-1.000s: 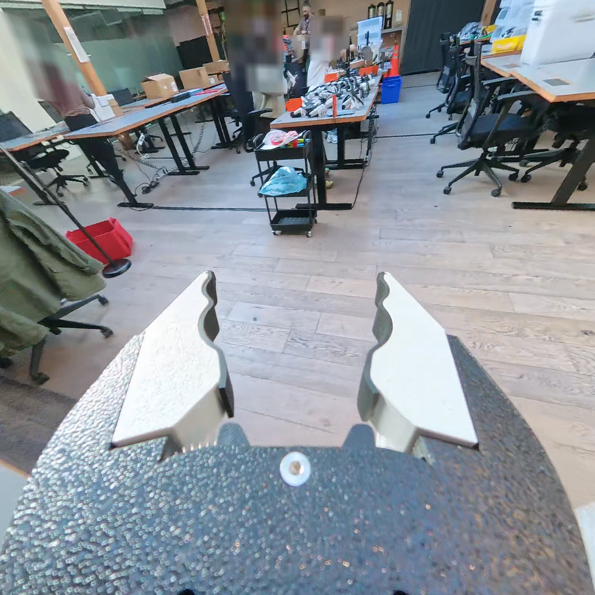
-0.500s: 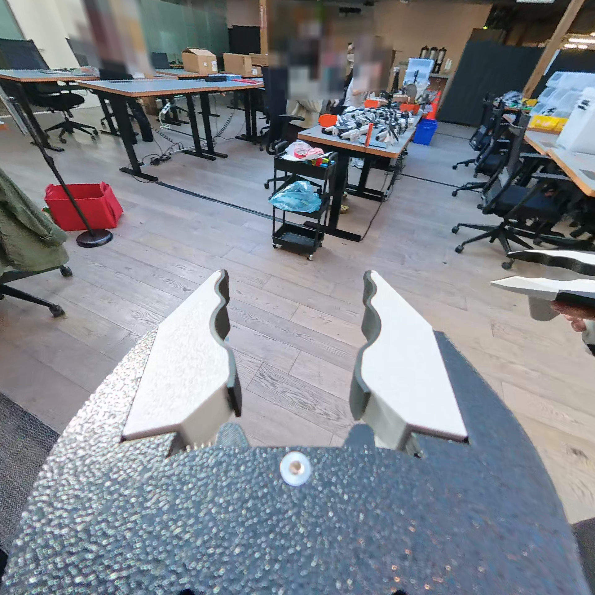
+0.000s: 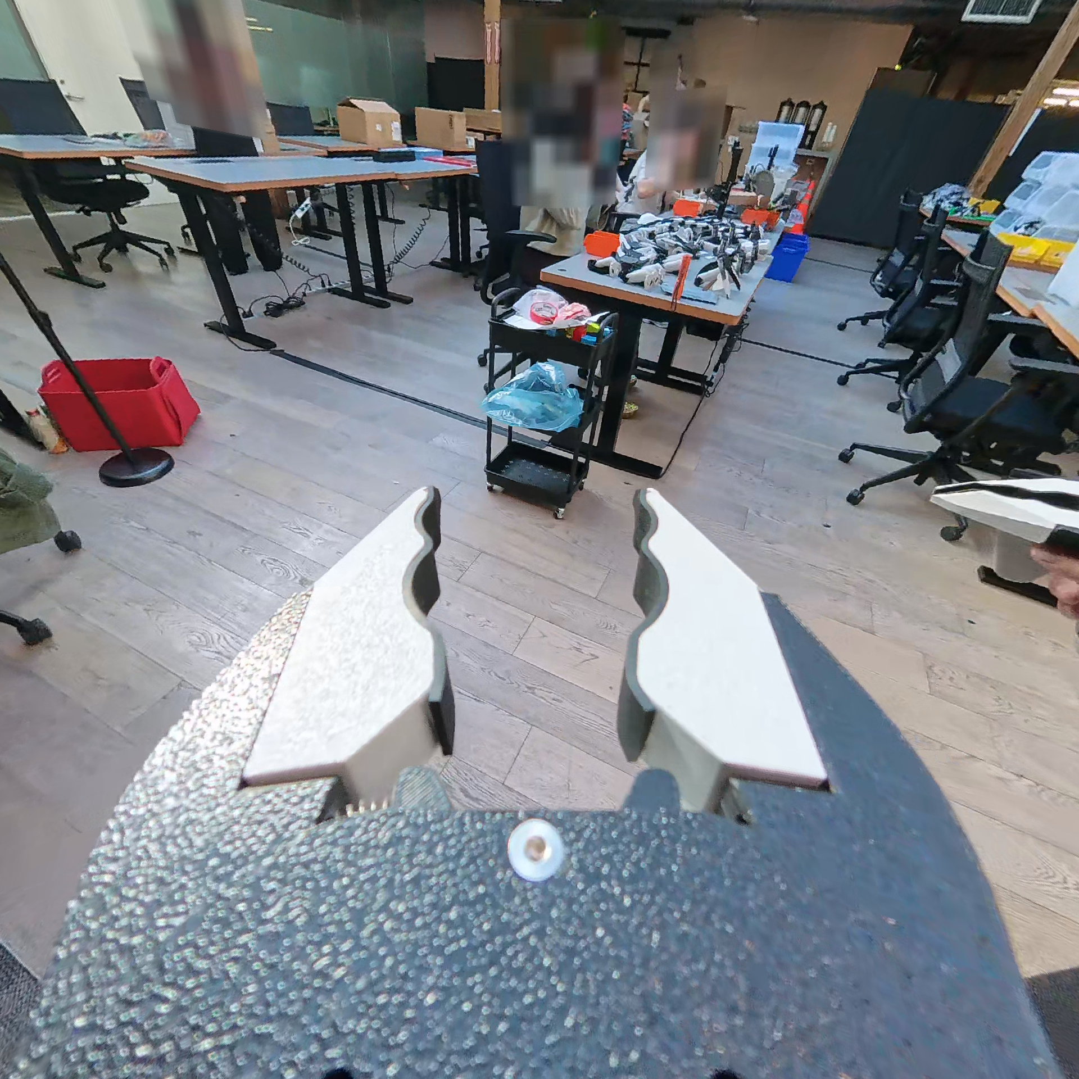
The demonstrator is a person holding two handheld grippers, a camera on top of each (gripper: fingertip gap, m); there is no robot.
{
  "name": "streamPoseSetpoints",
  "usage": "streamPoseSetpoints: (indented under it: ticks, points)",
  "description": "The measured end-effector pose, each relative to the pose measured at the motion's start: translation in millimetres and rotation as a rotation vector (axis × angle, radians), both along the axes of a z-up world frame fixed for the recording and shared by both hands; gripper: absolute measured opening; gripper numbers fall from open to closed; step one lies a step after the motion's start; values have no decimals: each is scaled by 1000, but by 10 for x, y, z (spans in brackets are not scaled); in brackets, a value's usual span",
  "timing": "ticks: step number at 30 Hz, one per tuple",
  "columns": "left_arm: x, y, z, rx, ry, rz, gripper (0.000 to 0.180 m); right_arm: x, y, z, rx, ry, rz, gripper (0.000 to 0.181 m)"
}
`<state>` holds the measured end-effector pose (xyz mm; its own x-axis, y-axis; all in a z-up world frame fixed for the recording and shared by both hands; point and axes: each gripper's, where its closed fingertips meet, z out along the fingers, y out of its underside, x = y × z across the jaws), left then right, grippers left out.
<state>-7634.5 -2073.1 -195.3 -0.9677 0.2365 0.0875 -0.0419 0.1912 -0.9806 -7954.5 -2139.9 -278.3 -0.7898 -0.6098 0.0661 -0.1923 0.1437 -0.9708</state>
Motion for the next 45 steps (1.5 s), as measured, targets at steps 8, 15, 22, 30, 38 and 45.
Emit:
streamPoseSetpoints:
  ticks: [8, 15, 22, 30, 38, 45]
  points:
    - [-516, -1704, -296, 25, -47, -167, 57, -714, -1162, -88, 11, 75, -146, 1]
    - [-1014, -3449, -303, 23, -91, -343, 66, -1667, -2283, 84, 43, 139, -459, 28]
    - [-1654, -4788, -189, 18, -120, -508, 69, -2244, -2896, -92, 89, 144, -657, 48]
    - [-2883, -5862, -324, 51, -113, -639, 83, -2933, -3730, -310, 105, 105, -725, 89]
    - [-4507, -6954, -390, 44, -161, -673, 86, -4126, -5086, -318, 74, 50, -647, 115]
    - [-5994, -7851, -286, 30, -101, -726, 94, -5270, -5997, -13, 70, 107, -650, 120]
